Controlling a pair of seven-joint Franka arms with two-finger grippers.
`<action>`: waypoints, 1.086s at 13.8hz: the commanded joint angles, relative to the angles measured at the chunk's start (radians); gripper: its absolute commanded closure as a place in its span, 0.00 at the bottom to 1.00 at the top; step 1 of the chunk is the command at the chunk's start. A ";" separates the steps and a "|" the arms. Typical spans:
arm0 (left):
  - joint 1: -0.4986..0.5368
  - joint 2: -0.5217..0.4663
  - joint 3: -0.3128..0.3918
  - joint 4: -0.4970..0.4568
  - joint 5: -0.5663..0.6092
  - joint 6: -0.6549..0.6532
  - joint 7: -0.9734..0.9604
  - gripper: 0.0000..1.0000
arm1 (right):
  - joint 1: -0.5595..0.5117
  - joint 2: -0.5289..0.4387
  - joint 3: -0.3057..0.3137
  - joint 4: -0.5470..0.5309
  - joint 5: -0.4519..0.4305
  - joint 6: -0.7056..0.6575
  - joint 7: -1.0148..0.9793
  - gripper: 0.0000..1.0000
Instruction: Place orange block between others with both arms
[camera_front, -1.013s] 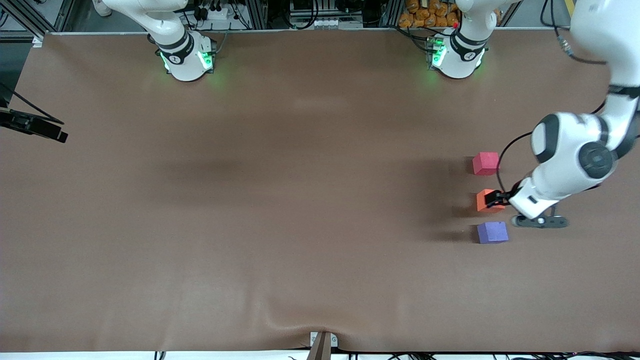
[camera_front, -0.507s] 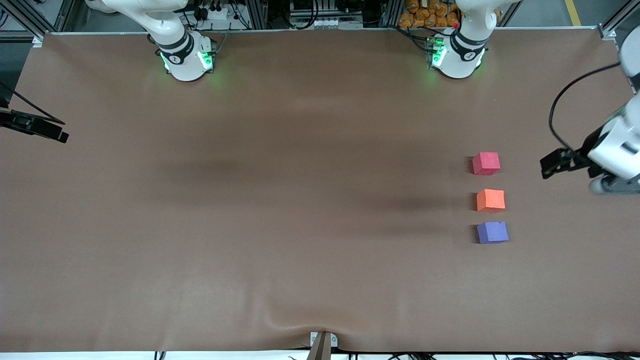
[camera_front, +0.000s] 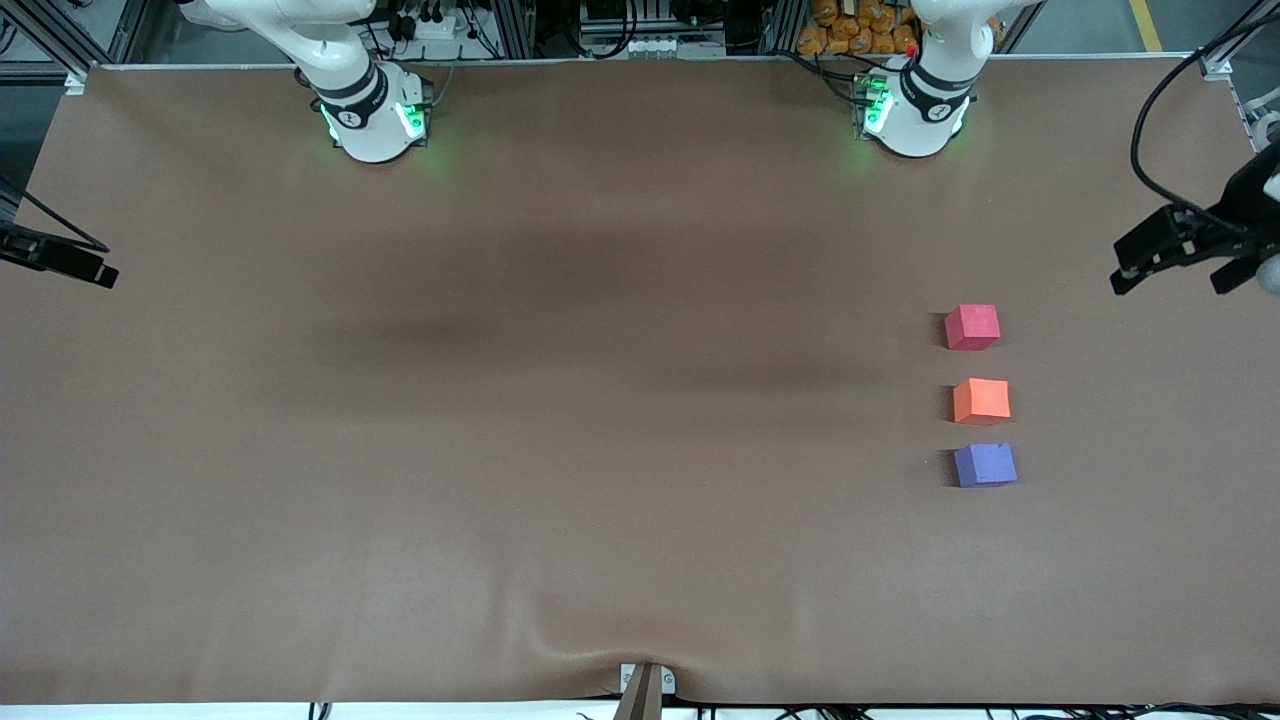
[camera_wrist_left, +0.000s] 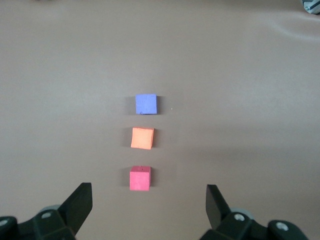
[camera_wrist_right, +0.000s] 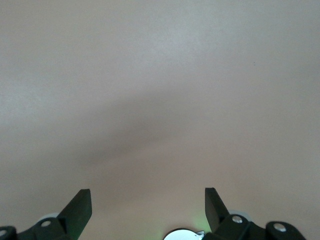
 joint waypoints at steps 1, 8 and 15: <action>-0.001 -0.053 0.034 -0.029 -0.036 -0.028 0.007 0.00 | -0.029 0.002 0.005 0.003 0.007 0.028 0.008 0.00; -0.349 -0.113 0.424 -0.092 -0.087 -0.071 0.006 0.00 | -0.028 0.006 0.005 0.000 0.001 0.146 0.008 0.00; -0.395 -0.116 0.469 -0.092 -0.062 -0.079 0.000 0.00 | -0.018 0.016 0.005 0.002 -0.002 0.145 0.008 0.00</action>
